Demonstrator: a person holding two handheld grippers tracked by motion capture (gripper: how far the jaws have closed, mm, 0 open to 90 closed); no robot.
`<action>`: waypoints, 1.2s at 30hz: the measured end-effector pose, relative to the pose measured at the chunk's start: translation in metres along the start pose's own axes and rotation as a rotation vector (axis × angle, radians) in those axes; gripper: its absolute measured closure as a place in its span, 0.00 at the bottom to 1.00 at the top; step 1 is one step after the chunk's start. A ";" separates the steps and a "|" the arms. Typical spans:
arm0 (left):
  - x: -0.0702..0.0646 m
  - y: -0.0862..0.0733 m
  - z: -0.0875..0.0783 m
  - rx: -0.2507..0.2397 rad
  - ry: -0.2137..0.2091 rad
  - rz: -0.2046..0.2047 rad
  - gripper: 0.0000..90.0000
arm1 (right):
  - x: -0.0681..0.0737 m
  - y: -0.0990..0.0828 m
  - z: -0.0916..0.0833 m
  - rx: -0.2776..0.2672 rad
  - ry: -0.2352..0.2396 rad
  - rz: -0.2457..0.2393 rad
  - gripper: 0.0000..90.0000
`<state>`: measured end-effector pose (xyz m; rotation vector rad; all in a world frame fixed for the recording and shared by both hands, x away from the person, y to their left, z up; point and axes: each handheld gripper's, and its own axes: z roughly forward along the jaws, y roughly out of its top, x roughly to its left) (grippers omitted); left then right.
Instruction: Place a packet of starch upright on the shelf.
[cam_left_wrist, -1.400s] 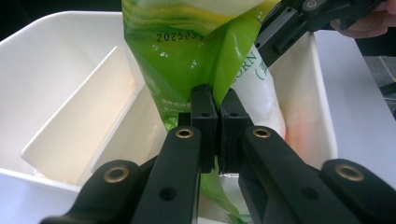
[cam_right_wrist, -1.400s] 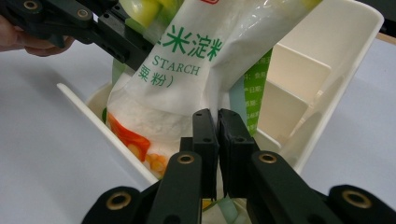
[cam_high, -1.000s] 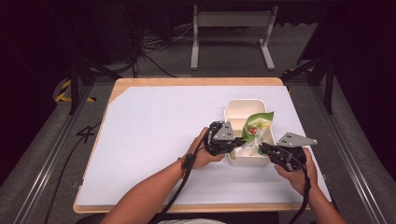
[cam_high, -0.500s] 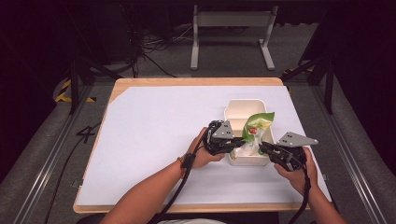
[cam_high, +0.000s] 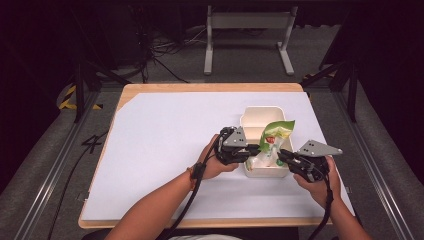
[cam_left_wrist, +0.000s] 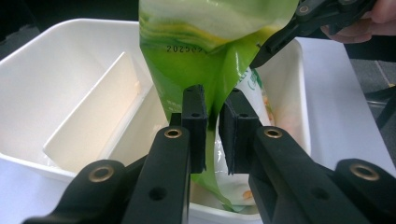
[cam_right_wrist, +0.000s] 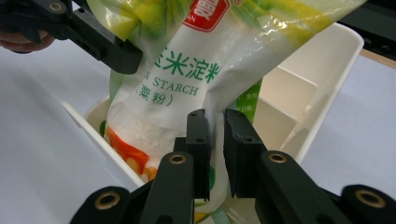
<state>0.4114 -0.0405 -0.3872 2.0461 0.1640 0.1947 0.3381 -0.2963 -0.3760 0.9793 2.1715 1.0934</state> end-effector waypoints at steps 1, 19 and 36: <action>0.000 0.000 -0.001 0.001 0.001 0.003 0.90 | 0.000 0.001 -0.001 -0.003 -0.003 -0.005 0.88; 0.000 0.002 -0.015 -0.001 0.036 0.017 0.80 | -0.005 0.005 -0.013 -0.052 -0.039 0.002 0.84; 0.006 0.004 -0.049 -0.031 0.100 0.023 0.75 | -0.008 0.011 -0.018 -0.059 -0.063 -0.020 0.74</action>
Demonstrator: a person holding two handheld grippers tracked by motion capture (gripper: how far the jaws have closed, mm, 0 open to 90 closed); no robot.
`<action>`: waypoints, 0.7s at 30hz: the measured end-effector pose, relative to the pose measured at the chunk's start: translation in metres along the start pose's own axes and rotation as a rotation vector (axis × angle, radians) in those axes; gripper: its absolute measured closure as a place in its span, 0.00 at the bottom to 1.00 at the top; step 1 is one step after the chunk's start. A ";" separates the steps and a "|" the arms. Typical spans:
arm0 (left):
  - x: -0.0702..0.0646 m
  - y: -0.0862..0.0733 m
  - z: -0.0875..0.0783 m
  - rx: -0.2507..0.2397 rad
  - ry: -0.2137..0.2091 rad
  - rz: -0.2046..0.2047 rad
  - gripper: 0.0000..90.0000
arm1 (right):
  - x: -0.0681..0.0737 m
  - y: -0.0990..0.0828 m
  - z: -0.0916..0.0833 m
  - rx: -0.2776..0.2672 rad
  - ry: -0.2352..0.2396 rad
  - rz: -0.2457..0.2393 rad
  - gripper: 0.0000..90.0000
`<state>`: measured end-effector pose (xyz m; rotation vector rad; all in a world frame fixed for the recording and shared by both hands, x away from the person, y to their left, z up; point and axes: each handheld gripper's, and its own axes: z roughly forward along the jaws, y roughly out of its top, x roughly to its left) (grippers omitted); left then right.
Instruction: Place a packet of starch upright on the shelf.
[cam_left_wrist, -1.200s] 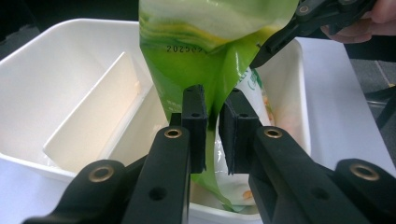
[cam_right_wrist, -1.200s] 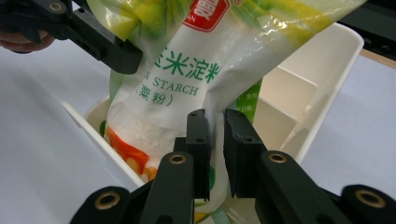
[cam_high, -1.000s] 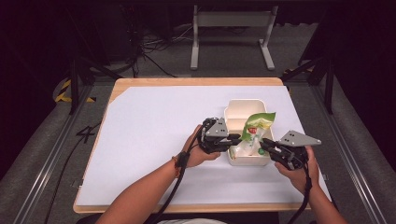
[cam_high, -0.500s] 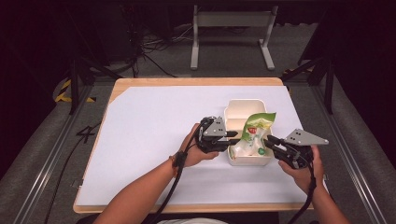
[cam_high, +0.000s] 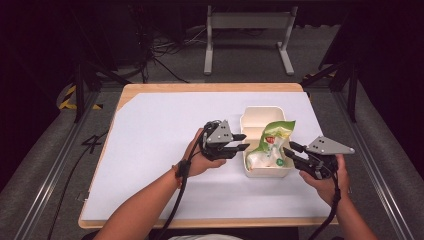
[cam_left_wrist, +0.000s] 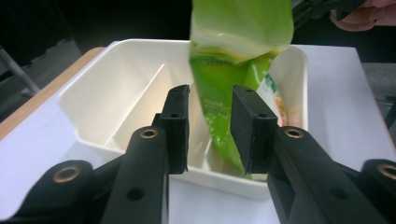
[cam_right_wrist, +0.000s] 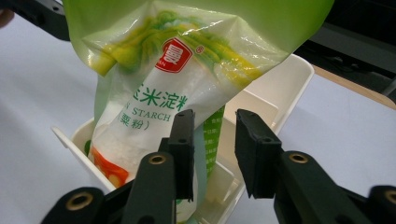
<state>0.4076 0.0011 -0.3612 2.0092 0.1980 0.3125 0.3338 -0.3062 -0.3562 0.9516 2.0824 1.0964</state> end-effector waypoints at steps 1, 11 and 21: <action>0.001 -0.001 -0.002 0.004 0.009 0.002 0.72 | 0.000 0.000 0.000 0.001 -0.005 -0.009 0.74; 0.010 -0.019 -0.029 0.055 0.118 -0.018 0.52 | -0.005 0.001 -0.003 0.009 -0.057 -0.023 0.61; 0.011 -0.034 -0.060 0.103 0.200 -0.012 0.38 | -0.015 -0.001 -0.009 -0.010 -0.087 -0.028 0.42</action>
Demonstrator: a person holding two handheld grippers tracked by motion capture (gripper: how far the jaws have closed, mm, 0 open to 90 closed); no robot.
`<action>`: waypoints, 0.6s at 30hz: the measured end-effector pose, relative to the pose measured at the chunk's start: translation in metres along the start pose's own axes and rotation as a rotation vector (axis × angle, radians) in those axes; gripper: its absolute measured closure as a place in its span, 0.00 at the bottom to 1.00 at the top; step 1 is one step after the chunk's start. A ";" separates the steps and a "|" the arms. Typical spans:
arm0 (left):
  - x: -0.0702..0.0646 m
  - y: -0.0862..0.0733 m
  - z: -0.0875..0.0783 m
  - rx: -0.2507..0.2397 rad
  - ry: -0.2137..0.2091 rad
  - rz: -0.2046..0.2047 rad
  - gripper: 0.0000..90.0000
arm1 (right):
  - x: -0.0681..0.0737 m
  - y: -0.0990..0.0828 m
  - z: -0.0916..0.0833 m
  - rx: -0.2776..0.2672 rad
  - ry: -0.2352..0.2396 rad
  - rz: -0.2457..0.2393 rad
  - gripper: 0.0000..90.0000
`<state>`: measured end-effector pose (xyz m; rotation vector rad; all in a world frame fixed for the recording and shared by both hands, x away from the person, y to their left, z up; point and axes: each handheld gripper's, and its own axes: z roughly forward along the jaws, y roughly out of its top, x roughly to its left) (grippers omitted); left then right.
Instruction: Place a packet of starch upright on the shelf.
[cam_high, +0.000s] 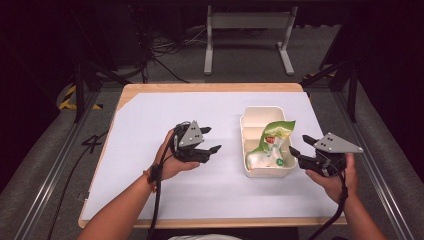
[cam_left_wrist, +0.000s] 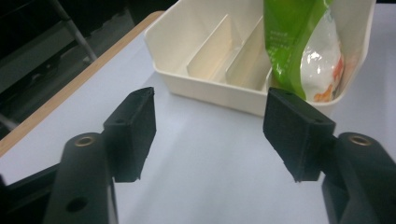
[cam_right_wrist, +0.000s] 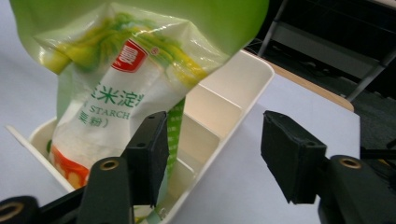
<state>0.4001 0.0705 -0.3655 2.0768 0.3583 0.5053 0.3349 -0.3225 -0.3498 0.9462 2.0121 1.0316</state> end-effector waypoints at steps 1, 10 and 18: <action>0.001 -0.002 -0.002 0.005 0.016 0.000 0.36 | -0.001 -0.001 -0.001 0.002 -0.008 0.003 0.40; 0.011 -0.026 -0.026 0.045 0.058 -0.030 0.21 | -0.010 -0.010 -0.009 -0.009 -0.044 0.024 0.34; 0.017 -0.045 -0.051 0.052 0.124 -0.051 0.17 | -0.016 -0.019 -0.015 -0.022 -0.089 0.024 0.31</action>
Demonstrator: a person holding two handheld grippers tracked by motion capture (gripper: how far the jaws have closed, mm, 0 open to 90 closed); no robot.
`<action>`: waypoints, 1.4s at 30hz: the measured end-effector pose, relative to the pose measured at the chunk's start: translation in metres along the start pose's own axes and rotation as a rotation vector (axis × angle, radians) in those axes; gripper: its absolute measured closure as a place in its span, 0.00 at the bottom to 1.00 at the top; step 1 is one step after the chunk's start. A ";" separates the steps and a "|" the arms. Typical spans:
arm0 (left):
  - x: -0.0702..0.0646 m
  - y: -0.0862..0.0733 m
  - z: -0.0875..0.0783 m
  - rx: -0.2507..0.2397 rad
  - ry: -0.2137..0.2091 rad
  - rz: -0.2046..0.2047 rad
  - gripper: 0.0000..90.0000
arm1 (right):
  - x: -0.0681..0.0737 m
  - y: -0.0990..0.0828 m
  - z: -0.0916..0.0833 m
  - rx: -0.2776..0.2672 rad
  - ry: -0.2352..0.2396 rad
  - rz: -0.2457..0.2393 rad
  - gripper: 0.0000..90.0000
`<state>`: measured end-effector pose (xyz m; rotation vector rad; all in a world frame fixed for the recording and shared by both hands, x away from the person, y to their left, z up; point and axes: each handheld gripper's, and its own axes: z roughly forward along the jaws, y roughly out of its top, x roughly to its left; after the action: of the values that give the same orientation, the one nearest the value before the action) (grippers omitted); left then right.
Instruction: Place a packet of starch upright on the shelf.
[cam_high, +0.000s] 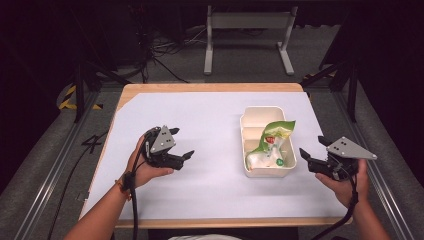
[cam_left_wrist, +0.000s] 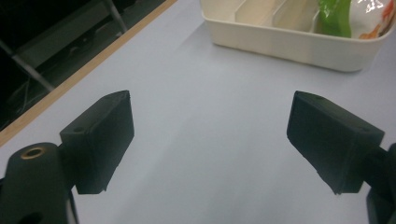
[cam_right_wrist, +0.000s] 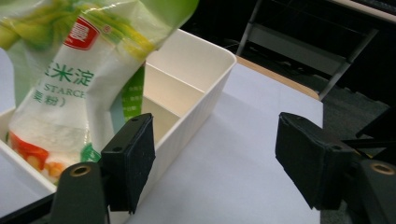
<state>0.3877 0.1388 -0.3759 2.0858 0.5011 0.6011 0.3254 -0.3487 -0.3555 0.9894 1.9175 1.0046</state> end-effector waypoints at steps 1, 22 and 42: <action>0.001 -0.002 -0.003 0.004 0.003 -0.005 0.17 | -0.001 -0.001 -0.001 0.000 -0.005 0.005 0.31; 0.018 -0.063 -0.049 0.053 0.106 -0.056 0.12 | -0.011 -0.032 -0.008 0.015 -0.062 0.037 0.25; 0.017 -0.123 -0.075 0.058 0.168 -0.206 0.11 | -0.008 -0.066 0.005 0.096 -0.083 0.129 0.22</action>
<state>0.3422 0.2618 -0.4378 2.0156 0.8272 0.6491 0.3146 -0.3804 -0.4137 1.2043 1.8677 0.9349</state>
